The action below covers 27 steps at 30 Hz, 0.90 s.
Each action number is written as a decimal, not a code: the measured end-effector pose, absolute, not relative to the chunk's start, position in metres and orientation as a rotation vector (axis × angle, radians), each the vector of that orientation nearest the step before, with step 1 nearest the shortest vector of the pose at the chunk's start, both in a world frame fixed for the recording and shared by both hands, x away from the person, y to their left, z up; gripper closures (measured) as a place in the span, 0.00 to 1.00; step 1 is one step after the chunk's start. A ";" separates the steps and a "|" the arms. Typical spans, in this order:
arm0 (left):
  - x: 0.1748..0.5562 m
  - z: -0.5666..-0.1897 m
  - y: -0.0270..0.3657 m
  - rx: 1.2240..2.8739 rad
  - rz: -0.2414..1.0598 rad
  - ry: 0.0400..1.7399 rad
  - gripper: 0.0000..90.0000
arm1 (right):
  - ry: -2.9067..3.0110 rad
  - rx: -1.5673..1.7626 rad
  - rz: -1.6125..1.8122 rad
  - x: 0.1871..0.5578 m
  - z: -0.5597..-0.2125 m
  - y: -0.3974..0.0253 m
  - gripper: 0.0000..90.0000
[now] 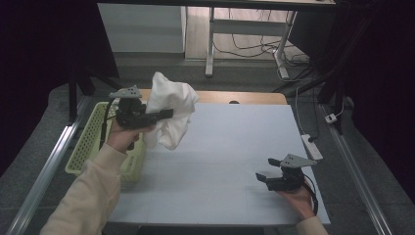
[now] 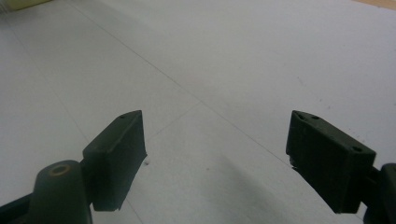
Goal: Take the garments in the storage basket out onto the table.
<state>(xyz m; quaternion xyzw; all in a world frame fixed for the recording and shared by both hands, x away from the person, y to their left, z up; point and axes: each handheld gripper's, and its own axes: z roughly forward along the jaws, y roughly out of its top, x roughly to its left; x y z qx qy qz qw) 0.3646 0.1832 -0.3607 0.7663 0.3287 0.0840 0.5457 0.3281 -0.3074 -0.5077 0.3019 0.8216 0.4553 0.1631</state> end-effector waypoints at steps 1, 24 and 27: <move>0.365 -0.361 0.180 1.823 0.195 0.774 0.79 | 2.343 0.862 1.299 0.328 -0.508 -0.308 0.22; 0.373 -0.399 0.104 1.947 0.072 0.688 0.78 | 2.349 0.862 1.295 0.329 -0.509 -0.308 0.22; 0.375 -0.406 0.095 1.959 0.054 0.686 0.78 | 2.352 0.864 1.296 0.329 -0.509 -0.307 0.22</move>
